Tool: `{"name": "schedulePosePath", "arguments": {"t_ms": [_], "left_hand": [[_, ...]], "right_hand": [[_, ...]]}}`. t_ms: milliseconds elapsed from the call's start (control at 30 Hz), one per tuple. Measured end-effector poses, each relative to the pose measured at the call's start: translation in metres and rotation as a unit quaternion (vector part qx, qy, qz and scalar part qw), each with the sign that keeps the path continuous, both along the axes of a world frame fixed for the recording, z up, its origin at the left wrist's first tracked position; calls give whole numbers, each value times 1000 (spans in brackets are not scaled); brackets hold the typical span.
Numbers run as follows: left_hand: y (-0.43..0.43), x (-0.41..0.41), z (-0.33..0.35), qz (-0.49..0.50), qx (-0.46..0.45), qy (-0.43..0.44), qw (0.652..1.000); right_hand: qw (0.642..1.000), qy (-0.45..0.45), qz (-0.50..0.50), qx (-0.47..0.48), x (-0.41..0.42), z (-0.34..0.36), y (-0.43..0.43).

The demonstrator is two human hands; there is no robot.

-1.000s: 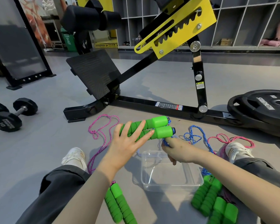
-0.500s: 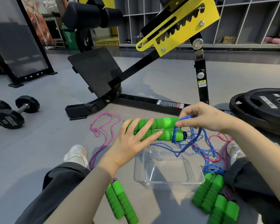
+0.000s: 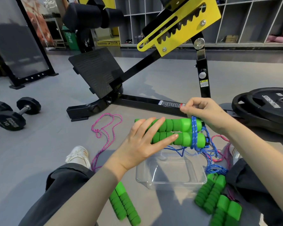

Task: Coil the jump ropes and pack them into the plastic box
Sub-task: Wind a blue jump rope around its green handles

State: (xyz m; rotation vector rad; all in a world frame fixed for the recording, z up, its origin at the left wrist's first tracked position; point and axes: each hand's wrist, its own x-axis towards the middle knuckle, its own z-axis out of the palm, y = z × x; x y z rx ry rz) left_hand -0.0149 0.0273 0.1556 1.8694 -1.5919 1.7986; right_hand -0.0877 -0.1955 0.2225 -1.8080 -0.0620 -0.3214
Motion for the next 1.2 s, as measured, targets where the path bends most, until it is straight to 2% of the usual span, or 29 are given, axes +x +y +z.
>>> {"name": "schedulePosePath", "arguments": {"t_ms": [167, 300, 333, 367, 433, 467, 600, 667, 767, 967, 1100, 1200], "left_hand": [[-6, -10, 7, -23, -3, -2, 1000], [-6, -8, 8, -15, -9, -3, 1000], [-5, -6, 9, -10, -14, 0, 1000], [-2, -3, 11, -4, -22, 5, 1000], [4, 5, 13, 13, -35, 20, 999], [8, 10, 14, 24, -38, 25, 999], [19, 25, 7, 61, -40, 20, 997], [21, 29, 3, 67, -34, 16, 997], [22, 34, -6, 66, -30, 12, 997], [23, 41, -18, 87, -30, 23, 995], [29, 55, -15, 140, -60, 33, 988], [32, 59, -17, 145, -52, 33, 987]], "right_hand": [[988, 92, 27, 125, 6, -24, -8], [960, 192, -64, 195, 5, -85, -15], [960, 181, -66, 203, 4, -86, -3], [957, 145, -34, 248, 0, -82, 11], [954, 106, 33, 278, -3, -69, 42], [959, 112, 43, 258, -5, -65, 53], [976, 149, -34, 157, -8, -58, 64], [981, 154, -38, 110, -13, -57, 67], [987, 161, -10, -11, -20, -59, 63], [942, 231, 119, -211, -35, -38, 44], [939, 222, 170, -197, -42, -5, 38], [935, 216, 169, -224, -50, 22, 34]]}}
